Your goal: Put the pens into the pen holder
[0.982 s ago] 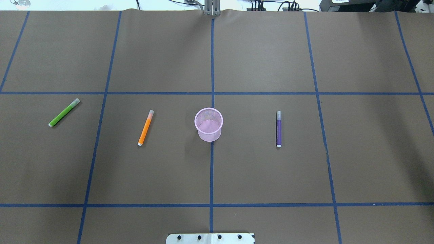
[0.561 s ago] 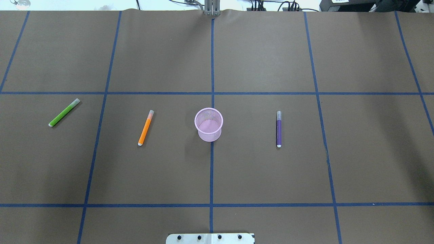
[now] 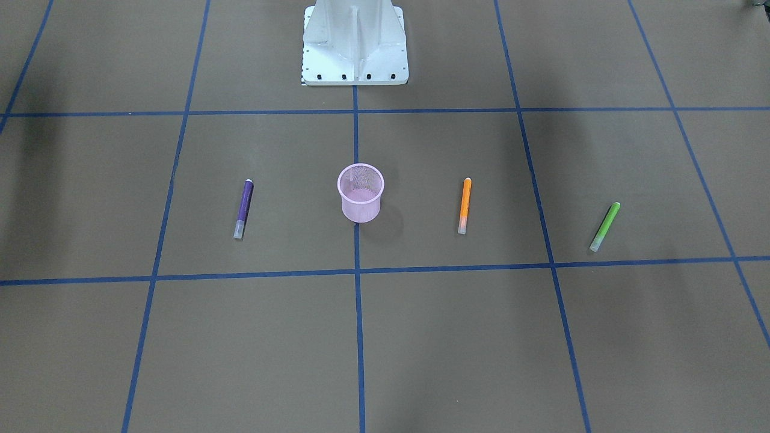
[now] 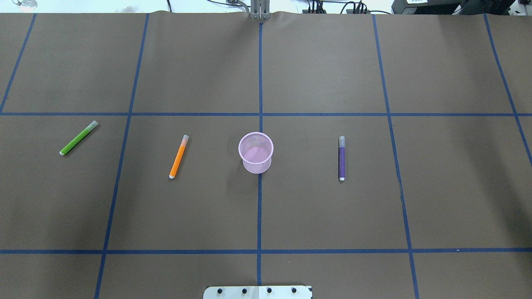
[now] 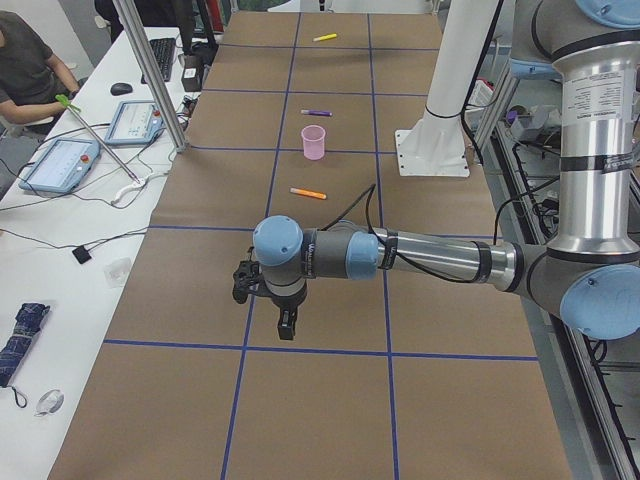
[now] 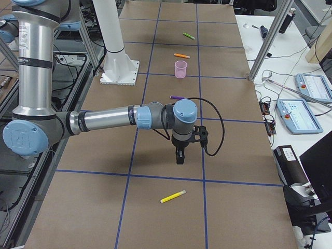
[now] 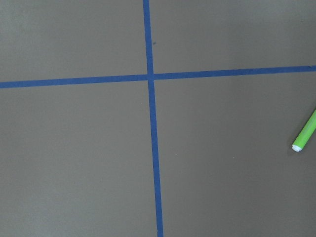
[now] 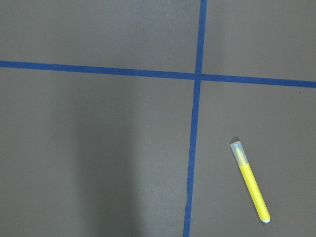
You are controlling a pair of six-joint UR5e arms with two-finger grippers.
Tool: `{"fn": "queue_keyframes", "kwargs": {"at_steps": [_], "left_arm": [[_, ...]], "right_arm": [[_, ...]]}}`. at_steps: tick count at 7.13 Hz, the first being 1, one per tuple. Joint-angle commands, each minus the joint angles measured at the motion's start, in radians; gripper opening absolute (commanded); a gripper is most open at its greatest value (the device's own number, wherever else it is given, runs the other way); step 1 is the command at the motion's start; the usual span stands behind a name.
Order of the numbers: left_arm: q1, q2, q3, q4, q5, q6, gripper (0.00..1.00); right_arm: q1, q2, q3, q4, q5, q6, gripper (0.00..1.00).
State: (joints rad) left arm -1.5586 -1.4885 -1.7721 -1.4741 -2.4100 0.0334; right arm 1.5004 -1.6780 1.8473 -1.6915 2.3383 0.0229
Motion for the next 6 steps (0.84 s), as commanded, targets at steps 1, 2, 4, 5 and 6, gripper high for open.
{"fn": "queue_keyframes", "kwargs": {"at_steps": [1, 2, 4, 5, 6], "left_arm": [[0.000, 0.001, -0.004, -0.002, -0.072, -0.003, 1.00], [0.000, 0.002, -0.004, -0.006, -0.084, -0.004, 1.00], [0.002, 0.001, 0.006, -0.034, -0.084, -0.003, 1.00], [0.002, 0.002, 0.008, -0.041, -0.084, -0.003, 1.00], [0.002, 0.002, 0.008, -0.042, -0.084, -0.003, 1.00]], "right_arm": [[0.000, -0.022, -0.050, 0.068, -0.035, -0.143, 1.00], [0.000, -0.022, -0.133, 0.119, -0.037, -0.243, 1.00], [-0.003, -0.011, -0.317, 0.302, -0.050, -0.293, 1.00], [-0.006, 0.022, -0.398, 0.347, -0.048, -0.284, 0.99], [-0.026, 0.040, -0.416, 0.348, -0.062, -0.294, 0.97]]}}
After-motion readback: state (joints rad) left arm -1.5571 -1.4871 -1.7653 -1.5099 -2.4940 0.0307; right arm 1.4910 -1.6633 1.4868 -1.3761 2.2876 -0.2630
